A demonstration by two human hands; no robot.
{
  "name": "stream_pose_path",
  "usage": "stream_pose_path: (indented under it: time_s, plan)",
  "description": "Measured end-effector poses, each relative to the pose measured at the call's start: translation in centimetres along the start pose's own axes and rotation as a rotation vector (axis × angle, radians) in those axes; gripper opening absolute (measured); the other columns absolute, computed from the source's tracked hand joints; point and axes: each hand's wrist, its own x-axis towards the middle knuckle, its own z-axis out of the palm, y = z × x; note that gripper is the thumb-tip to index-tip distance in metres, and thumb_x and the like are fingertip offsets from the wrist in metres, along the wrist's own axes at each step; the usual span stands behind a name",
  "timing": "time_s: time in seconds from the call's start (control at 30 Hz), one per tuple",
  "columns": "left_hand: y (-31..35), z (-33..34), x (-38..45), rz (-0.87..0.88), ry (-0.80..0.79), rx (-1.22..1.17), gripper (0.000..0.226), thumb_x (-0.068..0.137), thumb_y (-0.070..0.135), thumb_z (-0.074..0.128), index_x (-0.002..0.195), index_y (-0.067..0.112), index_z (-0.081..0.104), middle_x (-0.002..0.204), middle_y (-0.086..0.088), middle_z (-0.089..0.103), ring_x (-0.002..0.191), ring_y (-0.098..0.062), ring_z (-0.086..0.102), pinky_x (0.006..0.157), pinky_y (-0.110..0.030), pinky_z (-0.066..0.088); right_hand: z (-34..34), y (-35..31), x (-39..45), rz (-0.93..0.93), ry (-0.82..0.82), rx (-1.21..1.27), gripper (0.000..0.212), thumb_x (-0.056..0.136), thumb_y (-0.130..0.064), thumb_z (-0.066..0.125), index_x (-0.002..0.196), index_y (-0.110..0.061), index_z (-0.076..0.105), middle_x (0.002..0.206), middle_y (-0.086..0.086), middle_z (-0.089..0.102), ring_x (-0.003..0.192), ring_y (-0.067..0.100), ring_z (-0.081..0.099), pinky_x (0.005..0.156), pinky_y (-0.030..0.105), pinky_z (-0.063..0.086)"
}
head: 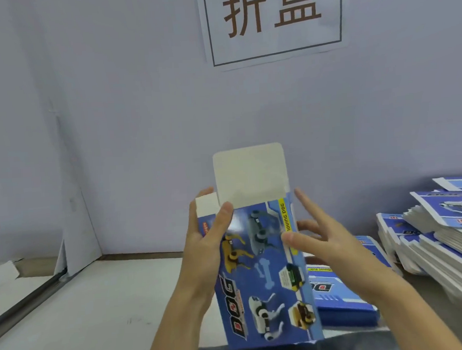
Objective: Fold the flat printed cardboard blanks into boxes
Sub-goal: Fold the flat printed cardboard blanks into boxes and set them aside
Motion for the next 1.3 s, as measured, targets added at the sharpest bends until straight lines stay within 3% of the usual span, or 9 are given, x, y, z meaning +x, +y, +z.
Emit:
stream_pose_path:
  time_s: [0.1, 0.17, 0.33, 0.6, 0.8, 0.93, 1.07, 1.2, 1.3]
  plan:
    - [-0.1, 1.7, -0.4, 0.119, 0.0, -0.002, 0.041, 0.08, 0.049, 0.066, 0.117, 0.038, 0.054, 0.104, -0.005, 0.077, 0.083, -0.027, 0.076, 0.062, -0.039, 0.061, 1.5, 0.3, 0.2, -0.15, 0.051, 0.115, 0.074, 0.088, -0.043, 0.07, 0.147, -0.057, 0.028, 0.12, -0.037, 0.061, 0.107, -0.017, 0.059, 0.078, 0.009, 0.052]
    - [-0.3, 2.6, -0.6, 0.148, 0.055, 0.006, 0.042, 0.078, 0.052, 0.066, 0.115, 0.035, 0.056, 0.098, 0.0, 0.077, 0.083, -0.022, 0.077, 0.059, -0.031, 0.06, 2.3, 0.4, 0.3, -0.17, 0.077, 0.132, 0.062, 0.092, -0.045, 0.061, 0.146, -0.053, 0.034, 0.133, -0.021, 0.061, 0.121, 0.002, 0.06, 0.094, 0.029, 0.055]
    - [-0.5, 2.8, -0.7, 0.102, 0.103, 0.059, 0.051, 0.073, 0.062, 0.067, 0.103, 0.022, 0.065, 0.076, -0.007, 0.073, 0.061, -0.026, 0.071, 0.053, -0.035, 0.056, 2.1, 0.0, 0.2, -0.191, 0.115, 0.142, 0.045, 0.089, -0.052, 0.047, 0.134, -0.052, 0.047, 0.112, -0.013, 0.073, 0.108, 0.009, 0.069, 0.088, 0.033, 0.058]
    - [0.2, 3.1, -0.9, 0.216, 0.034, 0.119, 0.042, 0.084, 0.047, 0.062, 0.091, 0.006, 0.061, 0.06, 0.001, 0.066, 0.05, -0.012, 0.064, 0.047, -0.022, 0.05, 1.6, -0.5, 0.1, -0.213, 0.115, 0.012, 0.047, 0.093, -0.056, 0.044, 0.14, -0.057, 0.039, 0.128, -0.017, 0.066, 0.121, 0.006, 0.06, 0.104, 0.038, 0.049]
    - [0.3, 2.7, -0.8, 0.235, 0.017, 0.205, 0.051, 0.082, 0.058, 0.055, 0.093, 0.01, 0.064, 0.067, 0.008, 0.068, 0.059, -0.008, 0.067, 0.055, -0.021, 0.051, 2.0, -0.5, 0.1, -0.152, 0.174, 0.064, 0.048, 0.088, -0.067, 0.04, 0.095, -0.023, 0.06, 0.092, 0.025, 0.062, 0.09, 0.046, 0.061, 0.086, 0.062, 0.052]
    - [0.1, 2.4, -0.6, 0.158, 0.018, 0.248, 0.037, 0.103, 0.038, 0.045, 0.087, 0.015, 0.07, 0.082, 0.016, 0.07, 0.093, -0.006, 0.068, 0.076, -0.018, 0.052, 2.6, -0.4, 0.3, -0.062, 0.224, 0.136, 0.045, 0.084, -0.054, 0.045, 0.091, -0.012, 0.061, 0.094, 0.027, 0.063, 0.09, 0.047, 0.062, 0.086, 0.057, 0.053]
    - [0.1, 2.5, -0.5, 0.033, 0.011, 0.115, 0.028, 0.1, 0.018, 0.04, 0.106, 0.04, 0.055, 0.08, -0.009, 0.059, 0.071, -0.023, 0.065, 0.06, -0.032, 0.055, 2.6, 0.8, 1.0, 0.009, 0.306, 0.196, 0.032, 0.073, -0.046, 0.046, 0.105, -0.041, 0.05, 0.067, -0.006, 0.068, 0.07, 0.017, 0.069, 0.071, 0.044, 0.056]
    - [-0.1, 2.3, -0.4, 0.026, -0.013, 0.014, 0.039, 0.103, 0.018, 0.042, 0.13, 0.045, 0.047, 0.084, -0.01, 0.064, 0.071, -0.023, 0.071, 0.059, -0.029, 0.057, 3.1, 0.3, 1.0, -0.017, 0.26, 0.315, 0.031, 0.077, -0.037, 0.045, 0.099, -0.048, 0.064, 0.106, 0.023, 0.068, 0.1, 0.041, 0.067, 0.088, 0.061, 0.054]
    - [-0.3, 2.2, -0.5, 0.114, 0.046, -0.008, 0.027, 0.093, 0.031, 0.043, 0.099, 0.025, 0.069, 0.078, -0.002, 0.067, 0.07, -0.022, 0.067, 0.059, -0.032, 0.055, 2.5, 0.6, 0.6, -0.042, 0.229, 0.367, 0.016, 0.096, -0.029, 0.045, 0.102, -0.022, 0.058, 0.108, 0.024, 0.061, 0.111, 0.04, 0.061, 0.095, 0.054, 0.049]
